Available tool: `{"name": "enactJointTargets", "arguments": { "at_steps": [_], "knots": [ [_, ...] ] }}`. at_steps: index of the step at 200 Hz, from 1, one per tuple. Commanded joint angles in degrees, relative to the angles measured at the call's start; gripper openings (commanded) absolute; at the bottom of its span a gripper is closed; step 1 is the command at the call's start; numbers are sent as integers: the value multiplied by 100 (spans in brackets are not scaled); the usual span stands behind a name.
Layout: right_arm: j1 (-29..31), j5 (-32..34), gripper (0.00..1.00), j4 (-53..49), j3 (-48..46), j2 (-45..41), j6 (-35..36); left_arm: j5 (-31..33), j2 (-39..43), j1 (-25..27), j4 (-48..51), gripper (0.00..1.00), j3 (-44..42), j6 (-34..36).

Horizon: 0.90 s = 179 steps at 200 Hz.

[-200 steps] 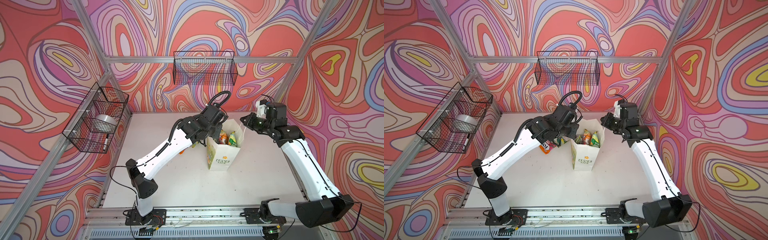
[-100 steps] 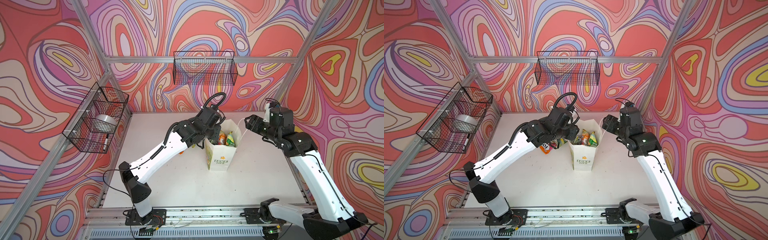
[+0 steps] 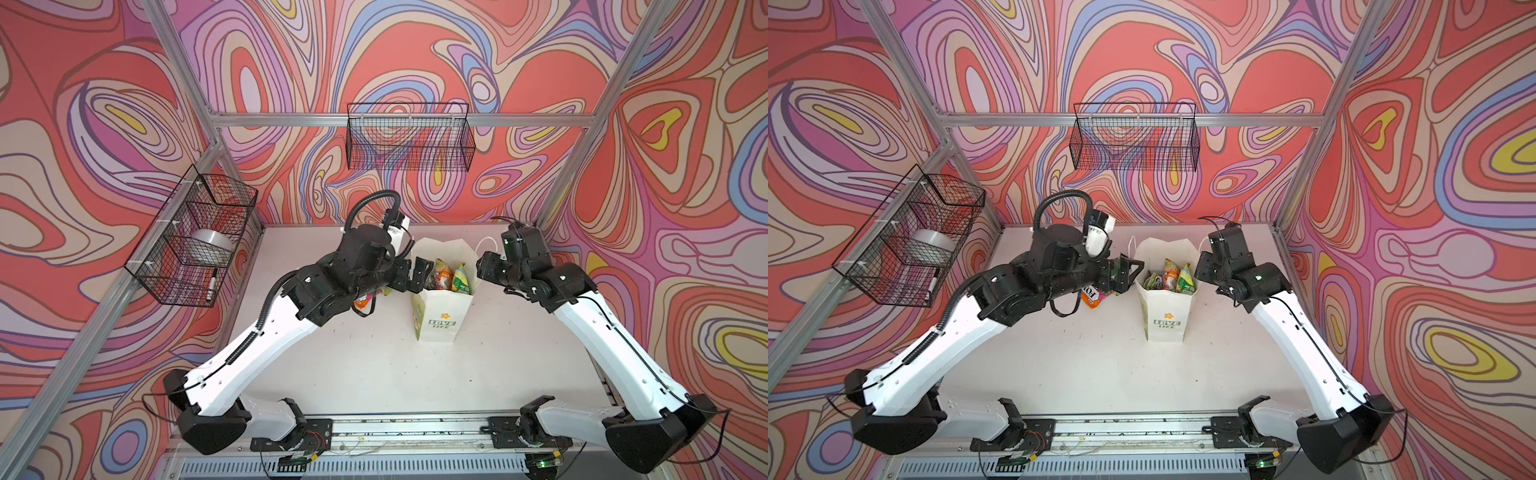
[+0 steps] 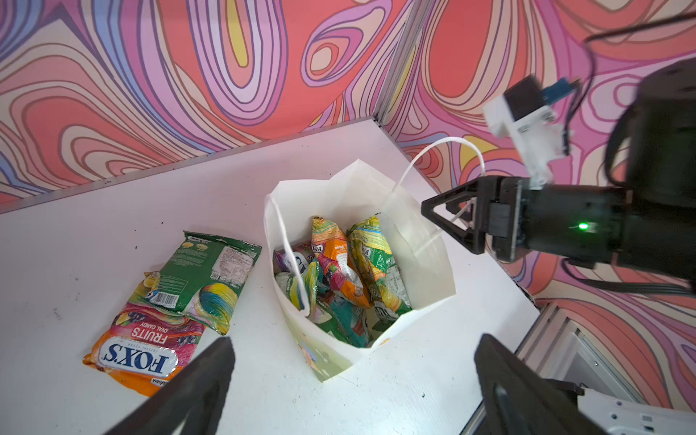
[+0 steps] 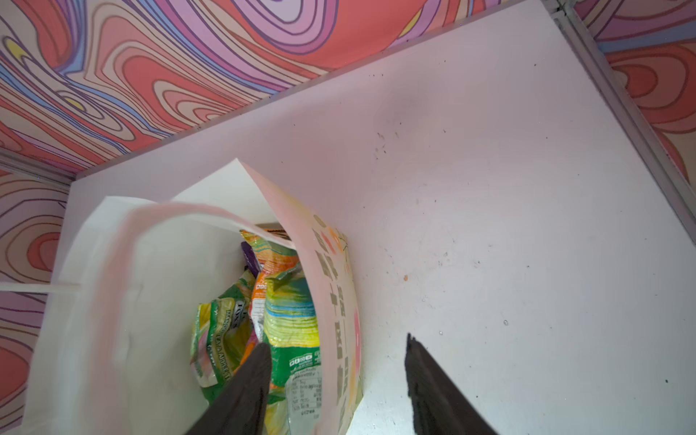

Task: Place the snacks into the paper bag
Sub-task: 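Raise the left gripper out of the paper bag and move toward the remaining snacks, then lower the left gripper onto the green snack bag beside the FOX'S bag and grasp it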

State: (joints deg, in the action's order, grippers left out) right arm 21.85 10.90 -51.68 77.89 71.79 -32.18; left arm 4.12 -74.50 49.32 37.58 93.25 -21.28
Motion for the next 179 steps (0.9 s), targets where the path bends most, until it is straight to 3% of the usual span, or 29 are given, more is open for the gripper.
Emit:
{"name": "enactJointTargets", "arguments": {
  "at_steps": [1,46,61,76,115,144,179],
  "knots": [
    [35,165,48,216,-178,60,-75,190,423,-47,-190,100,-304,37],
    [38,28,34,475,-368,335,-172,811,904,-176,105,100,-954,-56],
    [39,-48,18,526,-394,368,-191,873,971,-421,297,100,-1246,-309],
    [39,-104,0,563,-386,371,-201,366,1059,-878,317,100,-1644,-580],
    [39,-314,0,676,-371,352,-168,-1515,809,-2289,-154,100,-2576,-1252],
    [39,-438,0,741,-410,325,-151,-2706,57,-2939,-1051,100,-3142,-1807],
    [39,-580,0,812,-467,247,-162,-2922,-990,-3032,-1788,100,-3179,-2201]
  ]
}}
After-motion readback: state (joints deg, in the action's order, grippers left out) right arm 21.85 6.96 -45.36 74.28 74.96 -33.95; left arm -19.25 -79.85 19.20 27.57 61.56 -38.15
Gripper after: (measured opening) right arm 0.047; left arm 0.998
